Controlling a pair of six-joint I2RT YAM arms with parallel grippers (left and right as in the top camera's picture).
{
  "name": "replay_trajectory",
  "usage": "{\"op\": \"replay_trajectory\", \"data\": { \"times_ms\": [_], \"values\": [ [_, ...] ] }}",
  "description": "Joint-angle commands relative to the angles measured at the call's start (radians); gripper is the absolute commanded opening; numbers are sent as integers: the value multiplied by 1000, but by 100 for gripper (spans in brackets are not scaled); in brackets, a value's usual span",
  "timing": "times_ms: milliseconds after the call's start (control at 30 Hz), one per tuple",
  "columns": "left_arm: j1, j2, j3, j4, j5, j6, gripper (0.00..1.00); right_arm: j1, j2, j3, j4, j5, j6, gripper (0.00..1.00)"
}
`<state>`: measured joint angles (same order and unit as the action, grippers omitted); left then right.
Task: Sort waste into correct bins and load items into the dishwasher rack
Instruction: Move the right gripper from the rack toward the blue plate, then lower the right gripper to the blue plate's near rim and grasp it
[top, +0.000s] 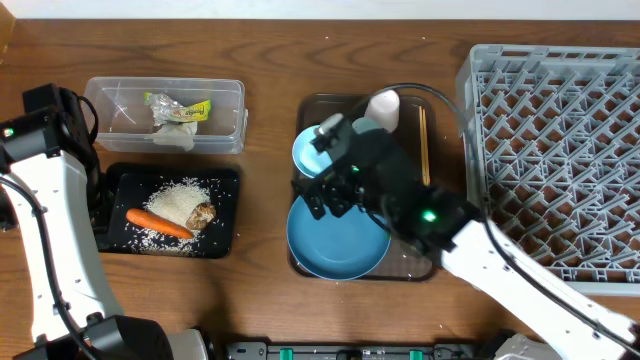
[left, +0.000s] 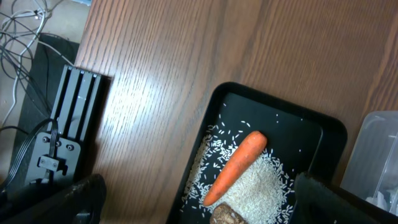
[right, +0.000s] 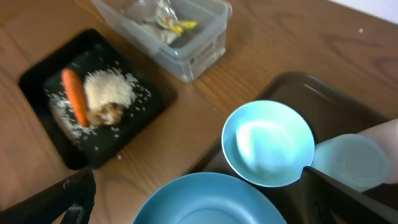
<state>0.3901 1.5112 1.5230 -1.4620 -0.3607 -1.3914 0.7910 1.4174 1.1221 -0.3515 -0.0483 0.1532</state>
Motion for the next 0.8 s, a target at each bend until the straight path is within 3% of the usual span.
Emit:
{"op": "replay_trajectory", "data": {
  "times_ms": [0,333,767],
  "values": [
    [4,5,-3,-6,-6,-13,98,27,44,28,-13,37,2,99],
    [4,5,-3,-6,-6,-13,98,40,112,28,-87,33,11,99],
    [4,5,-3,-6,-6,-13,98,43,213,27,-37,25,53,99]
  ]
}}
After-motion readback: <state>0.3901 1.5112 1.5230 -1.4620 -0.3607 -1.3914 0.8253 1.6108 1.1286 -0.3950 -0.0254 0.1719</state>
